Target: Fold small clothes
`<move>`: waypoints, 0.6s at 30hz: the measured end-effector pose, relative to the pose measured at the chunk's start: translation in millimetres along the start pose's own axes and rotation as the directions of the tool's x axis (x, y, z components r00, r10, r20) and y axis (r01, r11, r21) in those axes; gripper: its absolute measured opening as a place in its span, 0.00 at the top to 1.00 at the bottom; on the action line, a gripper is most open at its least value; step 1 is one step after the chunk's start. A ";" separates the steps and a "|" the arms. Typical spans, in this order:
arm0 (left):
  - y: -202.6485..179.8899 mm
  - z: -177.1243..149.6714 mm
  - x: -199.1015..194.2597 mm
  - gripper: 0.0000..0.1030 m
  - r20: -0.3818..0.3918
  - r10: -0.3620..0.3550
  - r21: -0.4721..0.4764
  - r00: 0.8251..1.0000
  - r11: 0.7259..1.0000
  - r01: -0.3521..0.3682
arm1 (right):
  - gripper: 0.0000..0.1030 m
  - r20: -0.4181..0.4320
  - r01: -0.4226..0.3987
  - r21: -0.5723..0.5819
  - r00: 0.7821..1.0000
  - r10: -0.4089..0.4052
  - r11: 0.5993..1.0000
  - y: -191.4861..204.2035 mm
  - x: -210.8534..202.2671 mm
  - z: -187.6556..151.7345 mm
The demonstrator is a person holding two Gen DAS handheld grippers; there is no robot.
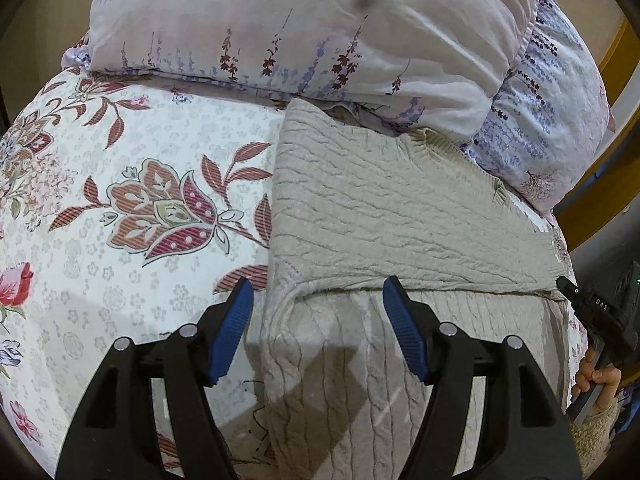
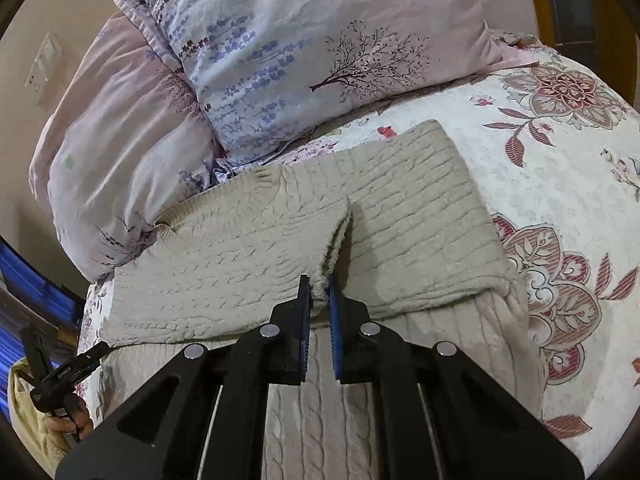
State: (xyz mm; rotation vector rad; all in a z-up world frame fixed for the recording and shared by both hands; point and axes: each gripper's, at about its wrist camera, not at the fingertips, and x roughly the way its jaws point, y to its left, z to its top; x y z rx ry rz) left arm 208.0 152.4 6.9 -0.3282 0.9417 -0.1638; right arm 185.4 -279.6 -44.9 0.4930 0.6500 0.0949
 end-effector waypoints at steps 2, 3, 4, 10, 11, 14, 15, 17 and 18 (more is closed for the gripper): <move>-0.1 -0.3 0.0 0.35 0.001 0.001 0.002 1.000 1.000 -0.001 | 0.91 -0.001 0.012 -0.005 1.000 -0.012 1.000 1.5 0.4 -1.1; -0.9 -0.1 0.5 0.34 0.001 0.000 0.003 1.000 1.000 0.000 | 0.91 -0.004 0.020 -0.007 1.000 -0.020 1.000 1.6 1.3 -2.1; -1.1 -0.5 0.5 0.34 0.002 -0.001 0.003 1.000 1.000 0.001 | 0.91 -0.013 0.034 -0.011 0.999 -0.034 0.999 1.4 4.3 -2.8; -0.3 -9.3 -4.5 0.31 0.014 -0.028 -0.004 1.000 1.000 0.028 | 0.91 -0.038 0.079 -0.039 0.996 -0.080 0.996 2.1 16.8 -4.4; 0.7 -10.9 -5.6 0.31 0.016 -0.038 -0.009 0.999 0.999 0.039 | 0.91 -0.040 0.078 -0.040 0.996 -0.079 0.996 1.8 16.7 -4.4; 6.2 -17.8 -11.5 0.31 0.025 -0.081 -0.038 0.996 0.996 0.082 | 0.81 -0.058 0.044 -0.025 0.997 -0.045 0.999 -2.0 11.6 -3.7; 7.8 -20.1 -13.4 0.31 0.027 -0.094 -0.046 0.995 0.994 0.095 | 0.71 -0.059 0.029 -0.015 0.998 -0.030 0.999 -4.0 8.4 -4.3; 11.5 -26.0 -17.8 0.31 0.032 -0.121 -0.066 0.992 0.990 0.123 | 0.50 -0.042 0.013 0.006 0.999 -0.013 1.000 -9.8 -4.4 -7.8; 13.3 -29.3 -19.9 0.31 0.034 -0.134 -0.076 0.990 0.988 0.136 | 0.43 -0.028 0.011 0.009 1.000 -0.011 1.000 -12.9 -11.6 -9.9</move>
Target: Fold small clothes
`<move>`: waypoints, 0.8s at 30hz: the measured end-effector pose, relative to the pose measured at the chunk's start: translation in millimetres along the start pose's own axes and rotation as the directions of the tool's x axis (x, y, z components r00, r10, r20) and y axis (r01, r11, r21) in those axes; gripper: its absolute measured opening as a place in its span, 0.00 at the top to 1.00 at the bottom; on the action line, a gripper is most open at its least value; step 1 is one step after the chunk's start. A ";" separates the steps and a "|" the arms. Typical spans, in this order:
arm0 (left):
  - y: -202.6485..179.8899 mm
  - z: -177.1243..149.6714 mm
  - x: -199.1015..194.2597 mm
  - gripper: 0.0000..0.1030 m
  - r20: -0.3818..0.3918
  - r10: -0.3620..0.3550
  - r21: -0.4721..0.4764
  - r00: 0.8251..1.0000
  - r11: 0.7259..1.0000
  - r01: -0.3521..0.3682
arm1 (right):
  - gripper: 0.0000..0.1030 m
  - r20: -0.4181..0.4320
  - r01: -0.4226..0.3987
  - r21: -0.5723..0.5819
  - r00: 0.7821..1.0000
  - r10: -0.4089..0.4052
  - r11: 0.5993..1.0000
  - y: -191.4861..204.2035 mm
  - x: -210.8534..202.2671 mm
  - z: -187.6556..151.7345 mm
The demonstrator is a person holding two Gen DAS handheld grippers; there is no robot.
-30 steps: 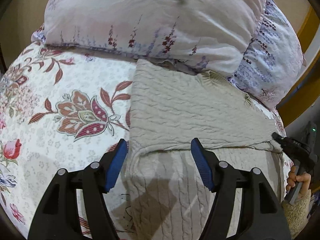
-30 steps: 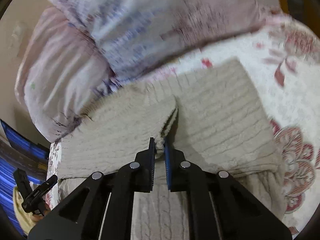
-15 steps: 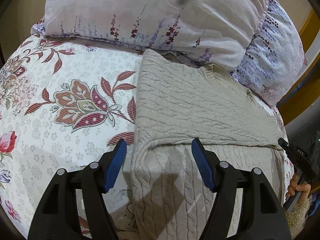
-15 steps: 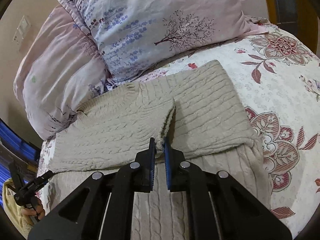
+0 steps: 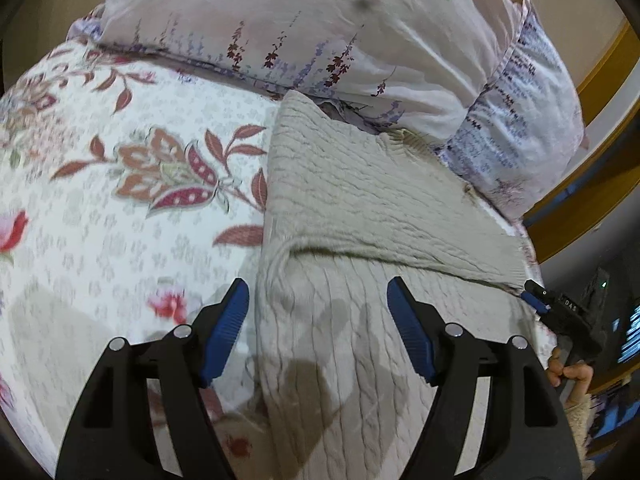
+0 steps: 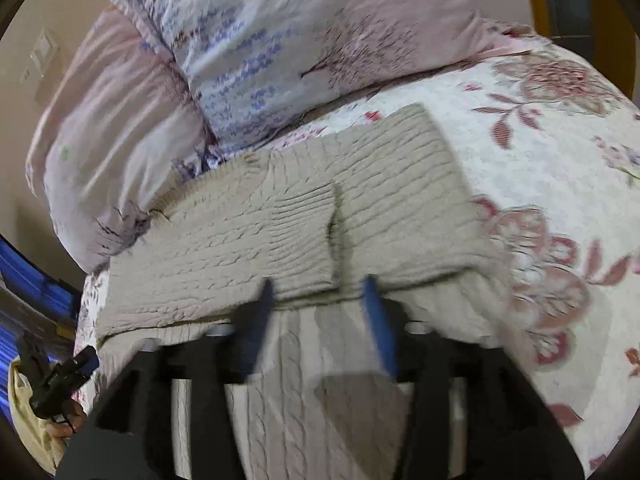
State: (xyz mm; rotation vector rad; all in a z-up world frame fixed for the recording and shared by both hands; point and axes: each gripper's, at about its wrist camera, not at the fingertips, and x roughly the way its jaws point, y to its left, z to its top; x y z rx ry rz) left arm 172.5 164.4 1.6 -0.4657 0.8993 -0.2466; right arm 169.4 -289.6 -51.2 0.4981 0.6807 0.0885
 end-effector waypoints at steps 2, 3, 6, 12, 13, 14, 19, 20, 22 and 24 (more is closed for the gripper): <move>3.2 -7.9 -5.7 0.31 0.003 -0.030 -0.019 1.000 0.999 0.030 | 0.42 0.014 -0.011 0.001 1.000 0.011 1.000 -8.4 -14.3 -5.0; 3.6 -11.1 -7.9 0.31 0.003 -0.042 -0.024 0.999 0.999 0.042 | 0.42 0.014 -0.015 0.007 1.000 0.015 1.000 -13.4 -19.9 -7.5; 5.1 -23.8 -16.3 0.31 0.002 -0.090 -0.053 0.996 0.995 0.090 | 0.42 0.008 -0.030 0.052 1.000 0.030 0.998 -35.7 -37.8 -17.6; 6.1 -51.5 -31.7 0.38 0.002 -0.163 -0.095 0.987 0.982 0.162 | 0.44 -0.016 -0.026 0.100 0.999 0.028 0.995 -75.5 -64.9 -40.5; 6.4 -55.9 -33.7 0.40 0.002 -0.175 -0.102 0.985 0.979 0.174 | 0.46 -0.032 -0.035 0.108 0.999 0.039 0.994 -81.6 -67.6 -47.3; 7.0 -61.9 -36.3 0.42 0.001 -0.192 -0.112 0.981 0.975 0.191 | 0.48 -0.045 -0.045 0.116 0.998 0.051 0.992 -85.3 -68.1 -51.6; 3.9 -85.4 -45.8 0.52 -0.013 -0.242 -0.115 0.970 0.964 0.239 | 0.57 -0.085 -0.120 0.128 0.988 0.132 0.984 -94.2 -77.2 -76.1; 1.7 -91.7 -47.9 0.54 -0.021 -0.255 -0.109 0.967 0.962 0.252 | 0.59 -0.092 -0.138 0.130 0.984 0.150 0.982 -94.7 -79.0 -79.4; -0.8 -102.0 -51.5 0.57 -0.038 -0.298 -0.113 0.954 0.950 0.292 | 0.63 -0.119 -0.195 0.147 0.970 0.213 0.970 -95.4 -80.6 -89.3; -3.5 -112.2 -54.4 0.59 -0.057 -0.340 -0.120 0.939 0.936 0.331 | 0.65 -0.138 -0.237 0.152 0.956 0.258 0.960 -94.3 -82.7 -98.4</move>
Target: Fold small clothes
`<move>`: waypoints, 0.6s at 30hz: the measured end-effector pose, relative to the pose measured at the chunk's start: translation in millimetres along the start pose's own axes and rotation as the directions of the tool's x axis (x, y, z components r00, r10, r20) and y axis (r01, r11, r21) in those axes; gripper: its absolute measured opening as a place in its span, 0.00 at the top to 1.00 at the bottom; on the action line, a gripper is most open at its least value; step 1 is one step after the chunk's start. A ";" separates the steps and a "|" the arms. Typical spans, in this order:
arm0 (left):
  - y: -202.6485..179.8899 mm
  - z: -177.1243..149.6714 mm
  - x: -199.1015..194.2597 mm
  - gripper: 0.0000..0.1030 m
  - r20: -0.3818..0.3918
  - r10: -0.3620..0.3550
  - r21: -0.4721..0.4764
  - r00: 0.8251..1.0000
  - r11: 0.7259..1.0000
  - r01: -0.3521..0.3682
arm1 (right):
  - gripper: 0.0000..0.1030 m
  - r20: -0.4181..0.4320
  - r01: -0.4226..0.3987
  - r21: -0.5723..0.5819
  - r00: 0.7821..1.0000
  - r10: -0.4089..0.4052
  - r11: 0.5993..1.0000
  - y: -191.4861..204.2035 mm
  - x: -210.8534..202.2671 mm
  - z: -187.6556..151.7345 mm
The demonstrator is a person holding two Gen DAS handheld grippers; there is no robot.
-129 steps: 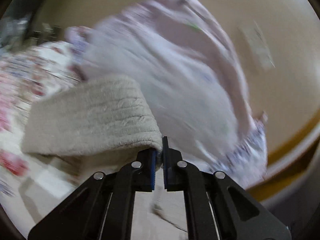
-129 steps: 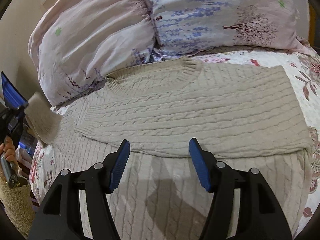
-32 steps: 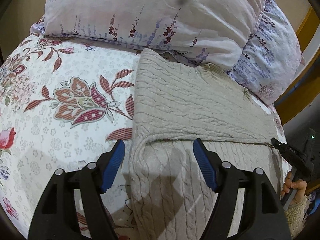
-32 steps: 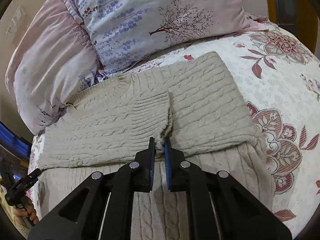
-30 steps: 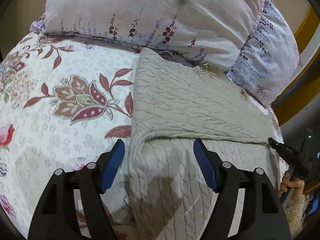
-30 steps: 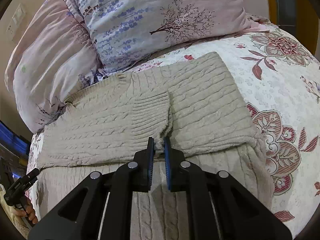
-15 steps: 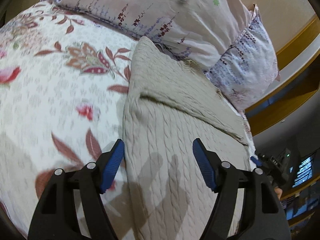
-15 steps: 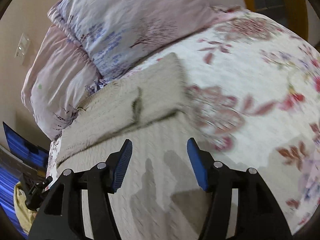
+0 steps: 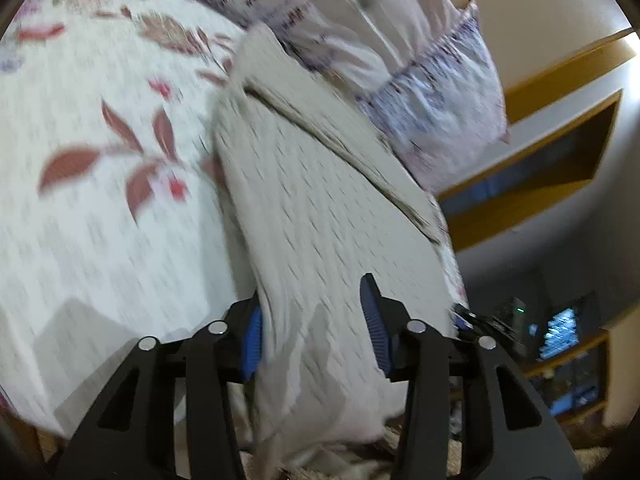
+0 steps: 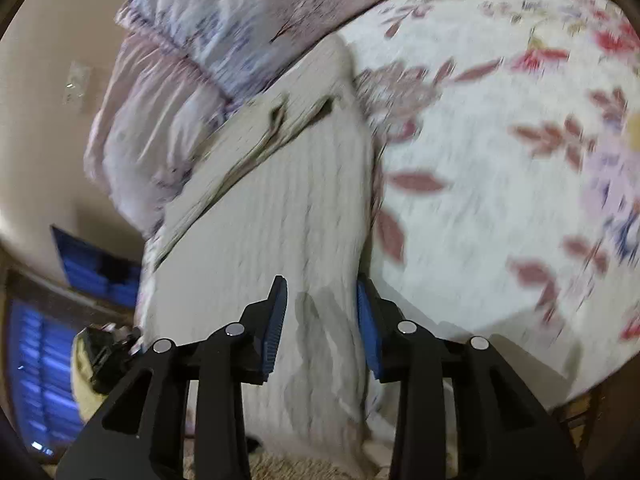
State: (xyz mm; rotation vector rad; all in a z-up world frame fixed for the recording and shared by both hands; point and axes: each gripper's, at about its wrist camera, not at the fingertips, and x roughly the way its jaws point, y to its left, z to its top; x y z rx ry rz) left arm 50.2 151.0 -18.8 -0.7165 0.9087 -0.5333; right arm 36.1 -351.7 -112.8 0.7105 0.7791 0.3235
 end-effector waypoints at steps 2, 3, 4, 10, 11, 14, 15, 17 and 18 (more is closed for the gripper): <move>-2.5 -11.1 -1.9 0.62 -0.024 -0.033 0.004 0.999 0.999 0.033 | 0.67 -0.039 -0.061 -0.005 0.997 0.061 0.998 1.3 0.1 -12.3; -4.2 -16.0 -3.0 0.62 -0.036 -0.043 0.011 0.998 0.999 0.044 | 0.67 -0.051 -0.079 -0.008 0.996 0.078 0.997 1.8 -0.2 -16.5; -5.1 -19.4 -3.5 0.62 -0.046 -0.049 0.017 0.998 0.999 0.050 | 0.67 -0.067 -0.095 -0.019 0.993 0.093 0.995 3.7 -0.3 -22.8; -12.6 -40.4 1.1 0.68 -0.141 -0.054 0.050 0.989 0.997 0.061 | 0.70 -0.111 -0.153 -0.097 0.984 0.142 0.983 16.5 -7.9 -45.6; -13.3 -42.3 1.5 0.71 -0.148 -0.052 0.057 0.988 0.997 0.061 | 0.71 -0.117 -0.156 -0.111 0.983 0.143 0.981 18.3 -9.1 -48.2; -14.0 -44.1 2.0 0.78 -0.164 -0.040 0.067 0.986 0.996 0.051 | 0.73 -0.140 -0.139 -0.152 0.983 0.118 0.979 24.3 -10.3 -54.2; -14.5 -44.4 2.6 0.81 -0.171 -0.031 0.076 0.985 0.996 0.045 | 0.78 -0.149 -0.132 -0.166 0.983 0.108 0.977 26.3 -10.2 -56.0; -16.7 -44.4 3.8 0.93 -0.179 -0.007 0.101 0.984 0.995 0.026 | 0.89 -0.141 -0.107 -0.200 0.987 0.080 0.974 31.3 -10.3 -56.4; -19.2 -43.2 3.2 0.93 -0.169 0.004 0.119 0.986 0.993 0.016 | 0.91 -0.124 -0.094 -0.216 0.990 0.068 0.972 34.8 -11.1 -55.4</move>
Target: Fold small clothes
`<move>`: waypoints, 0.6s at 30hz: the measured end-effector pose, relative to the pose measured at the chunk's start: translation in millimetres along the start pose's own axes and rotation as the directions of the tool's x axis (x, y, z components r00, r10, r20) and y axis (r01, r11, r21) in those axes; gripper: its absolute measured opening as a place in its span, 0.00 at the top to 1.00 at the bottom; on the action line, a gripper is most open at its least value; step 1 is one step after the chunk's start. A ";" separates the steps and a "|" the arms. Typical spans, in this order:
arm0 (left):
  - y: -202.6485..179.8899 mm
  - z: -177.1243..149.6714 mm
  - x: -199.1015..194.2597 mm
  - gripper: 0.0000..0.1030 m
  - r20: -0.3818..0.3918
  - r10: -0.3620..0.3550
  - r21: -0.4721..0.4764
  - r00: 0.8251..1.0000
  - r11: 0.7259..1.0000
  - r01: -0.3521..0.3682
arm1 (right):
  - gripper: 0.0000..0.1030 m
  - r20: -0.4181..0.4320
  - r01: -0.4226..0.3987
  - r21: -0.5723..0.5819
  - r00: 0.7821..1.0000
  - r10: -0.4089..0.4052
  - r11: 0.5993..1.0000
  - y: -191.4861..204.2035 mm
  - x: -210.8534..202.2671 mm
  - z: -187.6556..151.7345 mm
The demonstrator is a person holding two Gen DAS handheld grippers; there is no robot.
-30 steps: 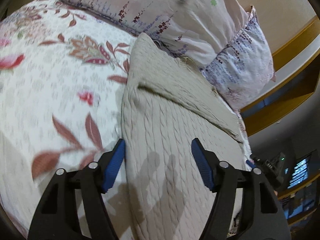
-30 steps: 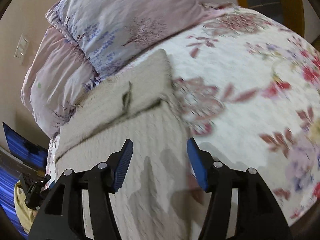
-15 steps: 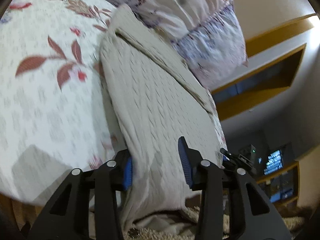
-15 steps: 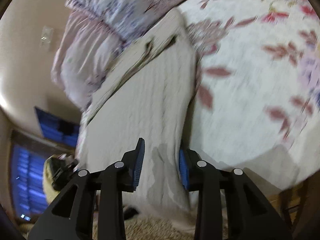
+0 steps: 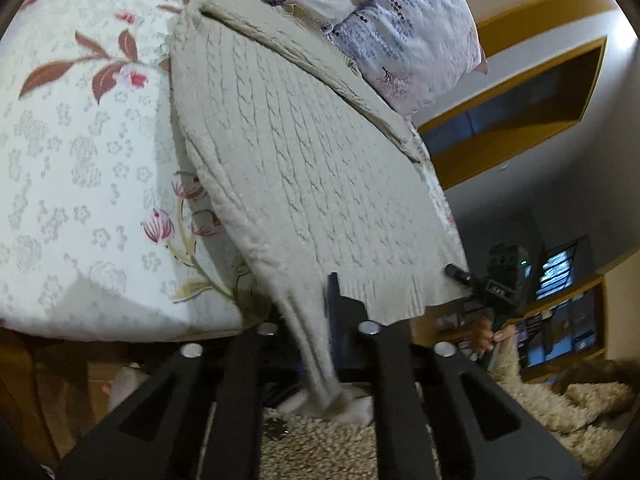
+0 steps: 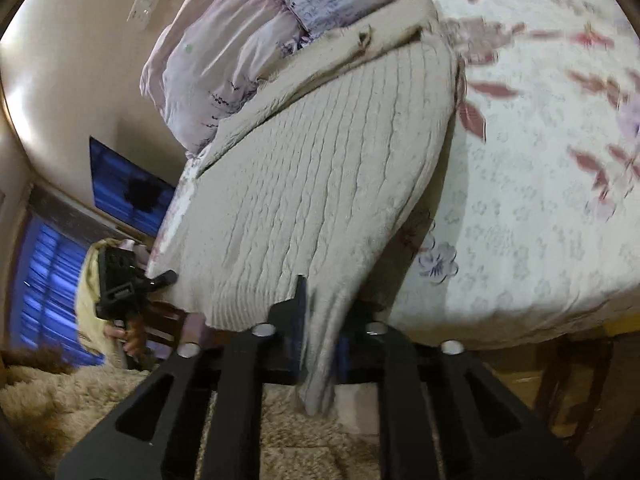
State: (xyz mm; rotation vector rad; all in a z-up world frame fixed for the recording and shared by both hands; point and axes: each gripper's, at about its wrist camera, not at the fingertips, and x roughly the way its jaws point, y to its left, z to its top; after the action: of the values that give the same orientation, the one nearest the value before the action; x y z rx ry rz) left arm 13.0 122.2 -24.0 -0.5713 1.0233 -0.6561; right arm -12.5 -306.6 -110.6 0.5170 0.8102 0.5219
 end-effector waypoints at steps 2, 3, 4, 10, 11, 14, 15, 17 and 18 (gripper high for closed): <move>-3.3 5.0 -4.2 0.94 0.031 0.004 0.016 1.000 1.000 -0.004 | 0.92 0.062 0.015 -0.024 0.998 -0.013 1.000 5.8 -7.6 5.7; -4.9 9.5 -8.1 0.94 0.054 0.006 0.022 0.999 1.000 -0.007 | 0.92 0.094 0.023 -0.037 0.995 -0.019 0.999 8.4 -12.1 8.2; -5.9 13.4 -12.3 0.94 0.076 0.012 0.027 0.997 1.000 -0.014 | 0.92 0.140 0.041 -0.060 0.990 -0.032 0.997 13.8 -17.4 12.3; -13.4 44.3 -37.9 0.94 0.228 0.091 0.047 0.969 0.993 -0.105 | 0.92 0.327 0.172 -0.147 0.938 -0.117 0.974 37.6 -32.7 31.9; -14.6 50.2 -39.1 0.94 0.244 0.102 0.047 0.965 0.992 -0.116 | 0.92 0.345 0.193 -0.154 0.929 -0.130 0.969 40.6 -31.7 35.3; -19.2 72.2 -41.7 0.94 0.294 0.144 0.061 0.945 0.984 -0.169 | 0.92 0.409 0.265 -0.166 0.895 -0.178 0.950 46.5 -34.2 46.1; -20.8 78.3 -41.6 0.94 0.304 0.154 0.066 0.940 0.981 -0.182 | 0.93 0.427 0.280 -0.165 0.885 -0.187 0.946 47.7 -34.2 51.0; -23.7 91.5 -41.2 0.95 0.324 0.173 0.077 0.930 0.975 -0.208 | 0.93 0.449 0.302 -0.169 0.871 -0.199 0.938 48.7 -34.9 58.6; -25.3 100.6 -40.0 0.95 0.335 0.187 0.082 0.924 0.971 -0.226 | 0.93 0.458 0.314 -0.170 0.864 -0.208 0.934 49.8 -34.5 62.0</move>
State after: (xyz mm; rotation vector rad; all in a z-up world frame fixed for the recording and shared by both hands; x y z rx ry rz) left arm 83.4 147.0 58.3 -0.4415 0.7158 -0.4143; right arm 4.2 -304.3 -25.5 0.2739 0.3701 0.2285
